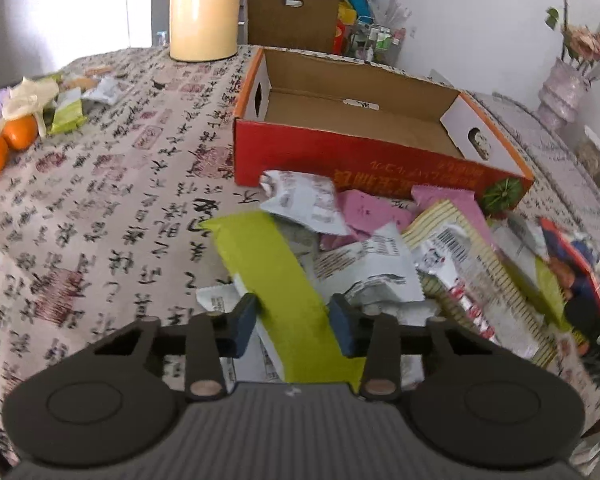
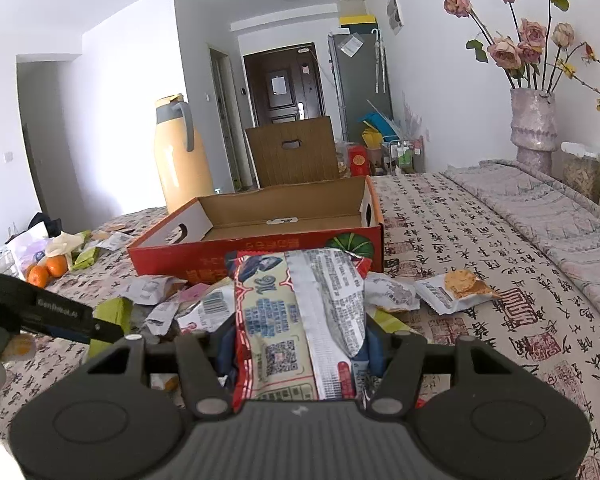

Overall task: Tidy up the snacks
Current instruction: 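Grasp the lime-green bar with the left tool while the right tool grasps the blue-and-white bag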

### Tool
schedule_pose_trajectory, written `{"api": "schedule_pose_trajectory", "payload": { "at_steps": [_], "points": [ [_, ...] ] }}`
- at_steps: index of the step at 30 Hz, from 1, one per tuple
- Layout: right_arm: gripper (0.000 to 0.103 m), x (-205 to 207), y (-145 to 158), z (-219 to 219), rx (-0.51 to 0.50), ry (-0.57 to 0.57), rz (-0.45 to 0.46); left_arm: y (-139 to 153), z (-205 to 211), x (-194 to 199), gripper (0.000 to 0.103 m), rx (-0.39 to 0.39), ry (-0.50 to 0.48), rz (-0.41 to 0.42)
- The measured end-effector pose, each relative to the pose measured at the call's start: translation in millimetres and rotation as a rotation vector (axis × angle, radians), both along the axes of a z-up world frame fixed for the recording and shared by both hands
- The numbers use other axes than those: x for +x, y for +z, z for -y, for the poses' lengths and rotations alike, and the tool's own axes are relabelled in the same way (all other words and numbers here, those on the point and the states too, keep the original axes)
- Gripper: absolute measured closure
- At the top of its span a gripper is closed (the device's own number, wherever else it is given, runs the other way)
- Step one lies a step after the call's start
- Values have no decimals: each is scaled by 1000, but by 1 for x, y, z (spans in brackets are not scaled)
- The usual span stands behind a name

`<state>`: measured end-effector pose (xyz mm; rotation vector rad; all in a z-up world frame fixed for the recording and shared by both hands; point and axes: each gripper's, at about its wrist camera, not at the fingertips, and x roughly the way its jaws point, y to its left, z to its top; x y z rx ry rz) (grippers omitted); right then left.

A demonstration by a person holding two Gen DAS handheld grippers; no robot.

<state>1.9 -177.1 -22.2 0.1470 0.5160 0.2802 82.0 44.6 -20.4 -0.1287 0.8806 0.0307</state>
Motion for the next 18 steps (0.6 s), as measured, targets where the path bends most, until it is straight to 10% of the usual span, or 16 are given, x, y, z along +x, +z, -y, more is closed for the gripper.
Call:
{"api": "schedule_pose_trajectory", "payload": {
  "at_steps": [18],
  "points": [
    [43,-2,-3,-2,8,6,-6,-10,11,-2,69,142,-34,38]
  ]
}}
